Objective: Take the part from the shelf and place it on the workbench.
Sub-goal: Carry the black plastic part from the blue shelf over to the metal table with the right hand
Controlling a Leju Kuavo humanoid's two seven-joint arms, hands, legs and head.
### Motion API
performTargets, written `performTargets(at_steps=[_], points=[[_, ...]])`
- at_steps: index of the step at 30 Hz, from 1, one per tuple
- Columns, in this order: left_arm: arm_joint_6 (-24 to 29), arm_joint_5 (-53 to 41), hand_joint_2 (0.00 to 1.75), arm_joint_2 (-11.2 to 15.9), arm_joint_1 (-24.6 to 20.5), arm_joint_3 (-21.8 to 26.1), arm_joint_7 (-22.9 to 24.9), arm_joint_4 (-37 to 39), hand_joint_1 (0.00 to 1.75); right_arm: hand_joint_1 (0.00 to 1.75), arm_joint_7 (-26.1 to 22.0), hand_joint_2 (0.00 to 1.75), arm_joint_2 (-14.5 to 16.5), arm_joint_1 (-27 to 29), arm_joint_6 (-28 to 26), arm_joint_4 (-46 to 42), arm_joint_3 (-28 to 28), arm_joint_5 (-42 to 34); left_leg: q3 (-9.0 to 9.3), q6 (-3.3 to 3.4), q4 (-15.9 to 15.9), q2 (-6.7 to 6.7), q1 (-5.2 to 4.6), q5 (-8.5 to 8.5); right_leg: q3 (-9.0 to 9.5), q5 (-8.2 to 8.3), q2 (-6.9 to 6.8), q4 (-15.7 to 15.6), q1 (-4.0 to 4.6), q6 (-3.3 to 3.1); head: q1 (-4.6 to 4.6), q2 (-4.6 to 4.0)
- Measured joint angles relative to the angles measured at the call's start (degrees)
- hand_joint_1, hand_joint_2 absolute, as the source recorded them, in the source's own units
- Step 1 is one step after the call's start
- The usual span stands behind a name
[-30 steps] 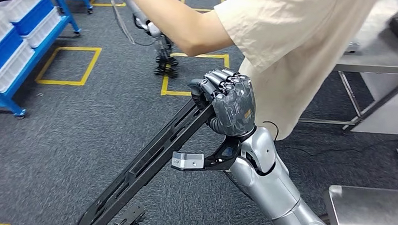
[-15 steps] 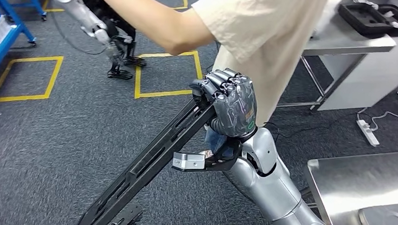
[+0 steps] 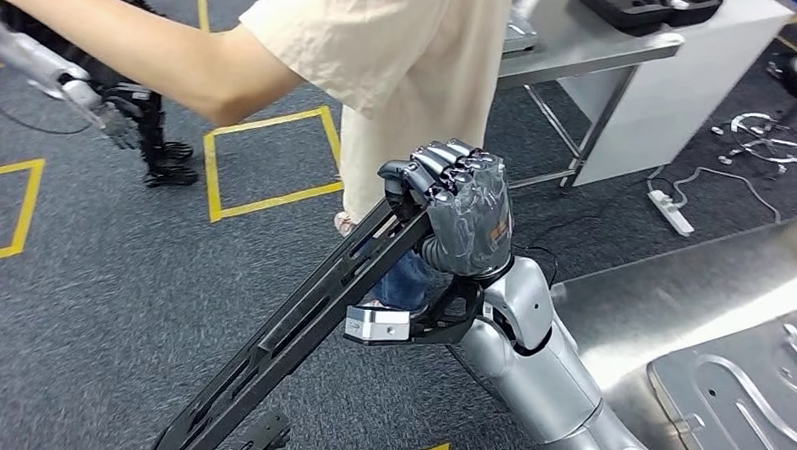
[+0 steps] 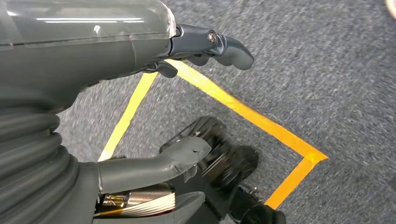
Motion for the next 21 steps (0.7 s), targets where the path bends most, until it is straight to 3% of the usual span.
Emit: performTargets(at_steps=[2,3,4,6,8,10,12,13,15,17,18,19,21], points=[[0.00,0.02,1.75,0.24,-0.05,0.00,0.00,0.00,0.00,1.75,0.01,1.75,0.01,-0.01,0.00,0.00,0.00,0.00,2.59,0.52,-6.39,-2.83,0.12,2.70,-0.33,0.02,1.38,0.29,-0.08,0.37,0.01,0.00],[0.00,0.02,1.75,0.34,-0.03,0.00,0.00,0.00,0.00,1.75,0.01,1.75,0.02,0.00,0.00,0.00,0.00,0.00,3.17,0.66,-7.91,-3.81,0.08,3.00,-0.60,0.14,2.01,0.32,-0.25,0.72,0.02,0.00],[0.00,0.02,1.75,0.43,-0.02,0.00,-0.01,0.00,0.00,1.75,0.01,1.75,0.02,0.03,0.00,0.00,0.00,0.00,3.35,0.75,-8.35,-4.00,-0.01,2.85,-0.85,0.34,2.69,0.24,-0.42,1.17,0.01,0.00],[0.00,-0.03,1.75,0.36,-0.11,-0.02,-0.03,-0.01,0.00,1.75,0.00,1.75,0.01,0.10,-0.02,-0.03,0.00,0.00,3.65,1.09,-9.07,-2.73,0.07,3.23,-1.07,0.71,3.36,-0.12,-0.52,2.05,0.01,0.00],[0.00,-0.04,1.75,0.29,-0.28,-0.04,-0.08,-0.02,0.00,1.75,0.01,1.75,-0.02,0.02,-0.04,-0.09,0.00,-0.01,4.04,1.64,-9.92,-1.24,0.32,3.72,-1.93,-0.50,0.71,1.57,-0.20,2.65,0.14,0.00],[0.00,-0.02,1.75,0.30,-0.24,-0.04,-0.10,-0.02,0.00,1.75,0.01,1.75,-0.03,-0.03,-0.04,-0.15,0.00,-0.02,4.21,2.01,-10.20,0.24,0.16,3.85,-4.67,-3.72,-2.80,7.39,-0.18,3.01,0.26,0.00],[0.06,-0.07,1.75,0.32,-0.06,-0.04,0.02,-0.02,0.00,1.75,0.02,1.75,-0.07,0.07,-0.04,-0.14,0.00,-0.02,4.20,2.15,-10.13,1.82,0.03,3.75,-7.46,-5.88,-3.89,13.18,-0.33,3.30,0.26,0.00],[0.10,-0.14,1.75,0.33,-0.02,-0.05,0.20,-0.02,0.00,1.75,0.02,1.75,-0.10,0.12,-0.04,-0.13,0.00,-0.02,4.21,2.15,-10.08,2.59,0.02,3.67,-7.77,-5.66,-4.13,13.94,-0.39,3.38,0.26,0.00],[0.19,-0.37,1.75,0.29,-0.04,-0.16,0.80,-0.01,0.00,1.75,0.02,1.75,-0.13,0.13,-0.03,-0.11,0.00,-0.02,4.30,1.97,-9.88,3.98,0.01,3.40,-5.10,-2.74,-5.00,9.35,-0.43,3.26,0.26,0.00],[0.20,-0.55,1.75,0.24,-0.06,-0.32,1.32,-0.01,0.00,1.75,0.02,1.75,-0.09,0.08,-0.03,-0.11,0.00,-0.02,4.48,1.53,-9.61,5.10,-0.21,3.01,-1.27,-0.38,-7.36,2.38,-0.02,2.65,0.24,0.00],[0.20,-0.58,1.75,0.22,-0.06,-0.38,1.48,-0.01,0.00,1.75,0.02,1.75,-0.05,0.05,-0.04,-0.11,0.00,-0.02,4.59,1.25,-9.53,5.59,-0.37,2.84,-0.27,-0.01,-8.13,0.44,0.27,2.25,0.24,0.00],[0.20,-0.61,1.75,0.22,-0.05,-0.40,1.65,-0.01,0.00,1.75,0.01,1.75,-0.03,0.03,-0.04,-0.10,0.00,-0.01,4.72,0.93,-9.53,6.11,-0.54,2.71,0.02,-0.08,-8.38,-0.34,0.56,1.86,0.23,0.00],[0.21,-0.65,1.75,0.22,-0.08,-0.44,1.94,-0.02,0.00,1.75,0.01,1.75,0.01,0.03,-0.04,-0.09,0.00,-0.01,5.03,0.27,-9.65,6.95,-0.57,2.46,-0.02,0.11,-7.04,-0.54,0.59,1.14,0.24,0.00]])
